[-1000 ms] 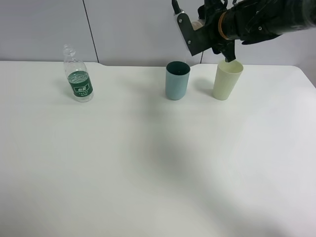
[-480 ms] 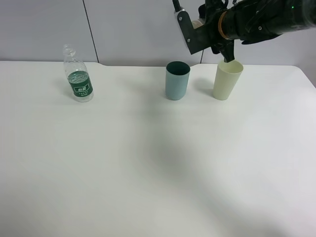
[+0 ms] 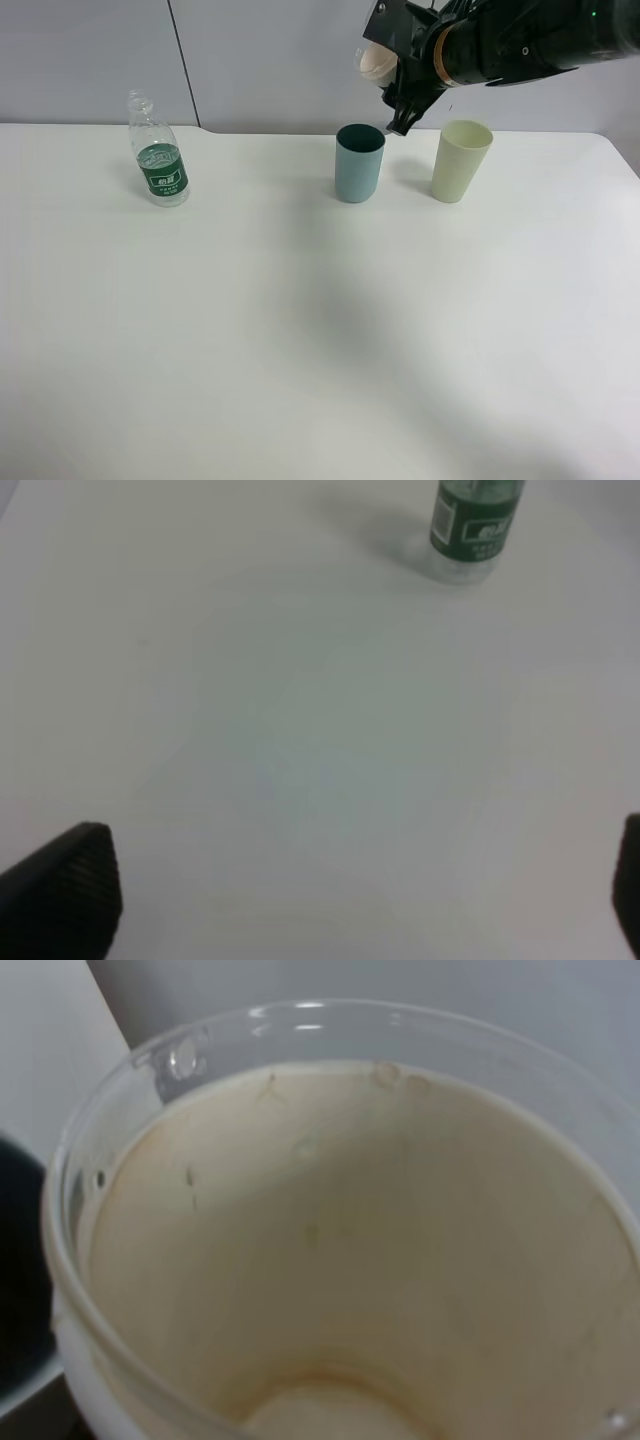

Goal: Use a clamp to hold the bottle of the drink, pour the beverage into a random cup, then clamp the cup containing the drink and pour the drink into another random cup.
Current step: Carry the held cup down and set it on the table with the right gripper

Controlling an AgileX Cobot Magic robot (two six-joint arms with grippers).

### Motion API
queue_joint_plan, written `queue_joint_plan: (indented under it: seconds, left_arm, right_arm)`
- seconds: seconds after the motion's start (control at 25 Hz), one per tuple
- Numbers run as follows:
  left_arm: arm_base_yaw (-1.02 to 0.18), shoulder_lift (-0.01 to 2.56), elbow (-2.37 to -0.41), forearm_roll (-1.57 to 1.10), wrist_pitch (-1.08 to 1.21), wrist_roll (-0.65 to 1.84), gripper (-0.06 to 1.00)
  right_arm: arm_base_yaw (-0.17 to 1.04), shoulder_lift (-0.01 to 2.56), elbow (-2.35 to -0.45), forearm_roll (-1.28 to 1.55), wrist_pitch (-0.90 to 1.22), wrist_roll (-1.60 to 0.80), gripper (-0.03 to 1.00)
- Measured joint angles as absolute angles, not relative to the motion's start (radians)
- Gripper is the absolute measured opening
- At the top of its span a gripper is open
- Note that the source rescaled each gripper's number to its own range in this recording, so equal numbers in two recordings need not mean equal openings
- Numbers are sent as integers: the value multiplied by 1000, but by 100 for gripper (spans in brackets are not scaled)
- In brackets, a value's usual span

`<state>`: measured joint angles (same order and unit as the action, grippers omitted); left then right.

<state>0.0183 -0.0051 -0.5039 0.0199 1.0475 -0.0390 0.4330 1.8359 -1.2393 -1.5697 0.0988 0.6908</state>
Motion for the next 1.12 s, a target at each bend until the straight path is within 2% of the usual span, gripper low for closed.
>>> queue_joint_plan:
  seconds: [0.28, 0.52, 0.68, 1.0, 1.12]
  left_arm:
    - [18, -5, -504, 20, 1048, -39, 100]
    - [18, -5, -504, 20, 1048, -39, 100]
    - [18, -5, -504, 20, 1048, -39, 100]
    - [18, -5, -504, 20, 1048, -39, 100]
    - [18, -5, -504, 20, 1048, -39, 100]
  right_arm:
    - [433, 1763, -1239, -1434, -189, 902, 1]
    - [460, 1744, -1239, -1230, -429, 886, 1]
    - [520, 1744, -1239, -1011, -450, 714, 1]
    - [702, 1770, -1203, -497, -445, 142, 1]
    - [746, 1816, -1187, -338, -439, 18, 1]
